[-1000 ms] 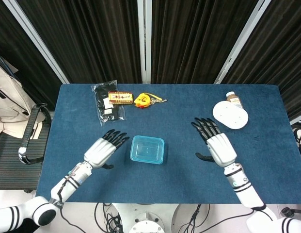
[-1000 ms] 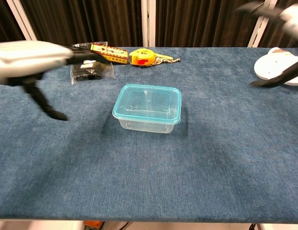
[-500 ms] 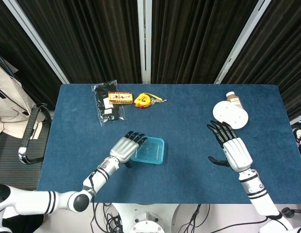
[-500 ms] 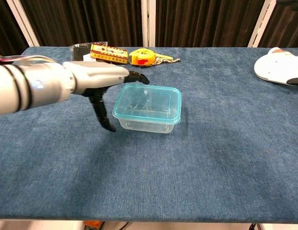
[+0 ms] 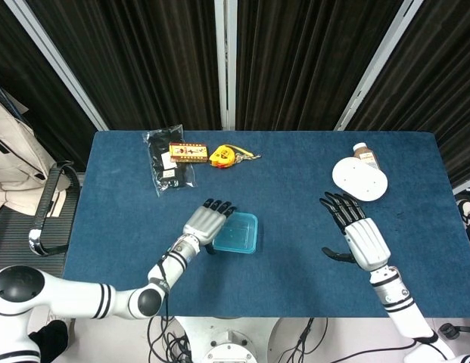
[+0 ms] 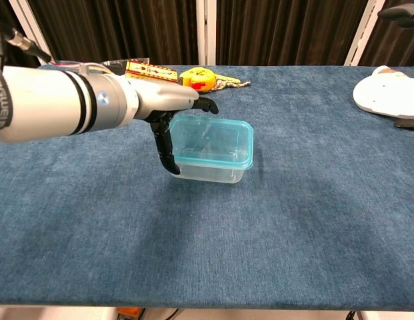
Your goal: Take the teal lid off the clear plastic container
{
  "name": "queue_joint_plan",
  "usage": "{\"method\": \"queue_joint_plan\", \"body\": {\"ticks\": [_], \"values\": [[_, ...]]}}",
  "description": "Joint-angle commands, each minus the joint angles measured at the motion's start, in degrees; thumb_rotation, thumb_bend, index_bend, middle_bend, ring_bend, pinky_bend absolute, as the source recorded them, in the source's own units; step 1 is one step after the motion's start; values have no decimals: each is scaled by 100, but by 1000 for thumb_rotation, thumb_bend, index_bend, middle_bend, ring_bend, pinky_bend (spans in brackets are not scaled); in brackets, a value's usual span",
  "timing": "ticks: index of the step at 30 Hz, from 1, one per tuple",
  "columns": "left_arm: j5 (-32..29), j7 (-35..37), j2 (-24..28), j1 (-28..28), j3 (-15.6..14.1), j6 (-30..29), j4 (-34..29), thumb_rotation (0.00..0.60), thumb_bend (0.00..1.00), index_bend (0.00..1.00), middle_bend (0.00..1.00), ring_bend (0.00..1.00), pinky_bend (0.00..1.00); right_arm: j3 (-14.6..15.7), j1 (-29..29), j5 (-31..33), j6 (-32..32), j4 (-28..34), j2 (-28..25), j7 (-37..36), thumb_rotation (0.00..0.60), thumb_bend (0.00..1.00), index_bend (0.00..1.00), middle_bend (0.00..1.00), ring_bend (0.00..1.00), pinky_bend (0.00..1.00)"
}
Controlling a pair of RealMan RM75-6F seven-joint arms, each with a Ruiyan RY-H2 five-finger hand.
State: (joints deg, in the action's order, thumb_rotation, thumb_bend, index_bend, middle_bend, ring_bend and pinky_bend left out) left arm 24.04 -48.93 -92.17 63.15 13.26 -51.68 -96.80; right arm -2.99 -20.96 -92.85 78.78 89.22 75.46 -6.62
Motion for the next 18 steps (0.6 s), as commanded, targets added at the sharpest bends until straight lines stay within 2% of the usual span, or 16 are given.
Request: {"method": "queue_joint_plan", "body": {"ticks": [1, 4, 6, 10, 14, 18], "values": [[-250, 66, 46, 159, -43, 120, 71, 600, 0, 0, 0, 0, 16, 20, -9, -15, -36, -12, 37, -21, 600, 26, 0, 26, 0, 0], [-546, 140, 65, 284, -74, 275, 177, 600, 0, 0, 0, 0, 24, 42, -25, -69, -50, -20, 88, -47, 600, 26, 0, 26, 0, 0], [-670, 225, 67, 357, -98, 370, 269, 600, 0, 35, 24, 3, 42, 53, -51, -133, -51, -48, 165, -82, 600, 26, 0, 26, 0, 0], [-530, 494, -28, 365, -118, 316, 412, 600, 0, 205, 213, 145, 152, 117, -169, -277, -182, -191, 490, -174, 600, 26, 0, 19, 0, 0], [-278, 702, -132, 336, -192, 187, 470, 600, 0, 300, 325, 242, 229, 125, -328, -493, -219, -610, 1171, -102, 600, 26, 0, 1, 0, 0], [-301, 759, -177, 380, -265, 164, 495, 600, 0, 313, 331, 246, 244, 72, -466, -565, -227, -1193, 1847, -91, 600, 26, 0, 0, 0, 0]]}}
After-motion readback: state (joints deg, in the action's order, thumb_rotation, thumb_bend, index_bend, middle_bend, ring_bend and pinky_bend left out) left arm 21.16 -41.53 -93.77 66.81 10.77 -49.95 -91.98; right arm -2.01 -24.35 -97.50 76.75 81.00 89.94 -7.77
